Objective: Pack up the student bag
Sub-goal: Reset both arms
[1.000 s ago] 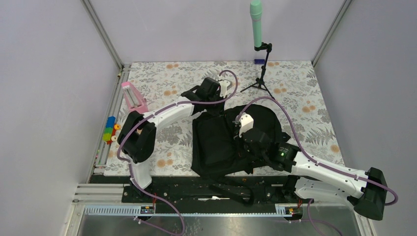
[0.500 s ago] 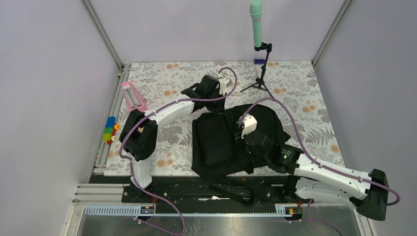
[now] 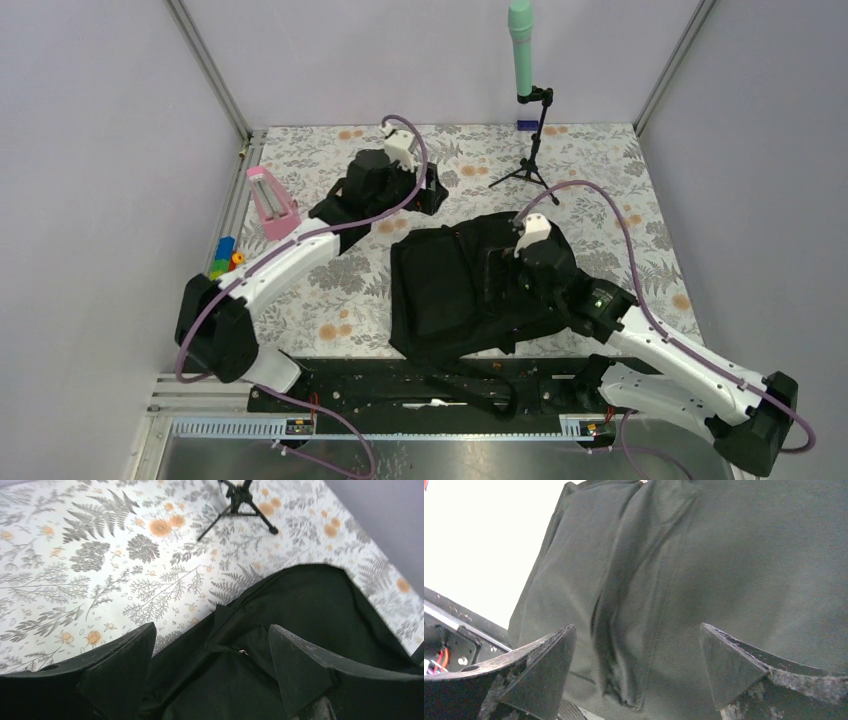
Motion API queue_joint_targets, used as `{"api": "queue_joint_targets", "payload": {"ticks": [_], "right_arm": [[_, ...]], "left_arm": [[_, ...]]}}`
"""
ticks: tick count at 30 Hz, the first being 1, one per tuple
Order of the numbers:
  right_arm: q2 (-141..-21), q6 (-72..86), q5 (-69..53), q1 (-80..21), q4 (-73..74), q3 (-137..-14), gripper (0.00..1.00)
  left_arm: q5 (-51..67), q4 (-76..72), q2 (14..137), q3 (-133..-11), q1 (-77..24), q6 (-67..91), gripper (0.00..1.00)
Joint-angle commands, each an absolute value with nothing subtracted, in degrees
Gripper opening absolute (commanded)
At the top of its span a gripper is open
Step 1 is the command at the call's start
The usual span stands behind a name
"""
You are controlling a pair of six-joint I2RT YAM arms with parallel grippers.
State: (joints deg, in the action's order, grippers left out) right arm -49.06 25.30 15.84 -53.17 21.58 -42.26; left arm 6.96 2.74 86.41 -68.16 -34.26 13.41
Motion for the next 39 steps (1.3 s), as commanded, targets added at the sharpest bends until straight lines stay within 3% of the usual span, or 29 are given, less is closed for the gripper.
{"api": "queue_joint_targets", "payload": {"ticks": [1,8,15,22,29,39], "right_arm": [[-49.1,23.4,5.0,-42.1,23.5,-45.3,1.00],[-45.7,22.3,-5.5,-19.4,24.7,-44.8,1.00],[-41.0,19.8,-14.5,-1.3,24.9,-46.2,1.00],[-30.8,14.6,-4.8,-0.4,21.7,-46.4,1.00],[-14.9,11.7,-5.3,-0.4,4.2,-31.4,1.00],[-9.7,10.9,-3.6,-0.4,4.4,-28.7,1.00]], "left_arm": [[0.3,1.4,79.5,-65.5,-33.5,18.9,0.87],[-4.8,2.9,61.4,-52.9,-27.2,26.2,0.87],[-10.9,18.8,47.6,-54.0,-22.9,20.8,0.91],[-17.3,23.7,31.7,-54.6,-23.0,12.4,0.94],[-17.1,20.9,19.8,-45.8,-23.0,7.8,0.99],[-19.8,21.8,18.9,-43.7,-22.9,8.8,0.99]]}}
